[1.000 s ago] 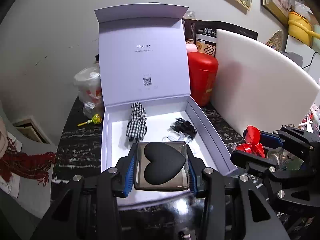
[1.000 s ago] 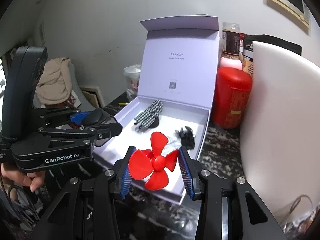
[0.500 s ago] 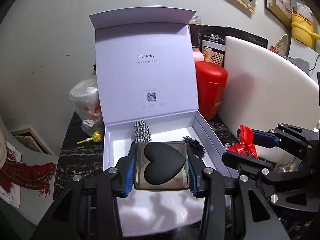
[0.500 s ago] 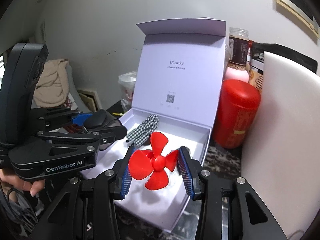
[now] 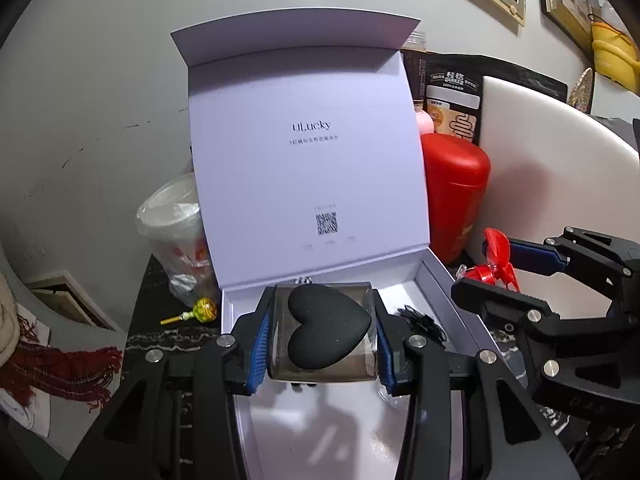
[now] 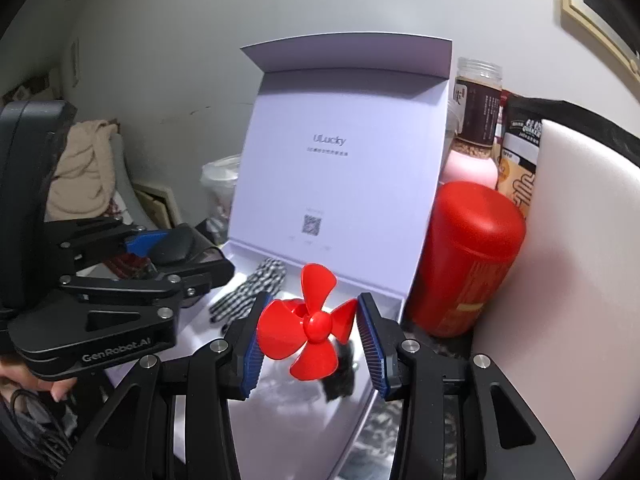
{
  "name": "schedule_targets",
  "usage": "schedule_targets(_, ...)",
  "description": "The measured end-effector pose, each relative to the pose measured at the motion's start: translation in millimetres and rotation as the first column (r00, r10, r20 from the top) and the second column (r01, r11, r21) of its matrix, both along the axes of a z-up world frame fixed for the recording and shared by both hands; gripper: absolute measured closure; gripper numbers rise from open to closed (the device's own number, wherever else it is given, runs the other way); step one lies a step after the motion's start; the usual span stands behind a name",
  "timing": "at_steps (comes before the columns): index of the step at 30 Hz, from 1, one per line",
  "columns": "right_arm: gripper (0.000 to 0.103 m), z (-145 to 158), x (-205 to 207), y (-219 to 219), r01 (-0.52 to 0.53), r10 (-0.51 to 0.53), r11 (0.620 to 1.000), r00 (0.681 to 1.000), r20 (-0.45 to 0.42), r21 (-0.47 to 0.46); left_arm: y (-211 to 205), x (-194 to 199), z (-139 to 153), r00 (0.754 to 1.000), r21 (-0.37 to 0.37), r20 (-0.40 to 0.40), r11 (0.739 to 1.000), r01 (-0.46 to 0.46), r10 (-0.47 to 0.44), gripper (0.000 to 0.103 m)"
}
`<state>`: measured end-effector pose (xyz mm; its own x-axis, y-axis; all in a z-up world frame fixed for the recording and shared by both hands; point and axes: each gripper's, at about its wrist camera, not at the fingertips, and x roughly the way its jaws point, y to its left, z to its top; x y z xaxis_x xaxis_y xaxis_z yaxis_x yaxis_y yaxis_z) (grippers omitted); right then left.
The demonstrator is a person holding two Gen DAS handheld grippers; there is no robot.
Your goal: Organize rigid objects
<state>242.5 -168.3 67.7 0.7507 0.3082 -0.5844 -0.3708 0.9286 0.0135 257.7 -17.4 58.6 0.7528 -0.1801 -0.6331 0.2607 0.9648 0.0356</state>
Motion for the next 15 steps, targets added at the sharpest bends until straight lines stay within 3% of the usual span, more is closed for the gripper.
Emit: schedule_targets(15, 0.061, -2, 45, 5, -0.002, 0.002, 1.0, 1.0, -0.016, -0.006, 1, 40, 4, 1.0, 0.004, 0.029, 1.0, -0.009, 0.009, 0.061)
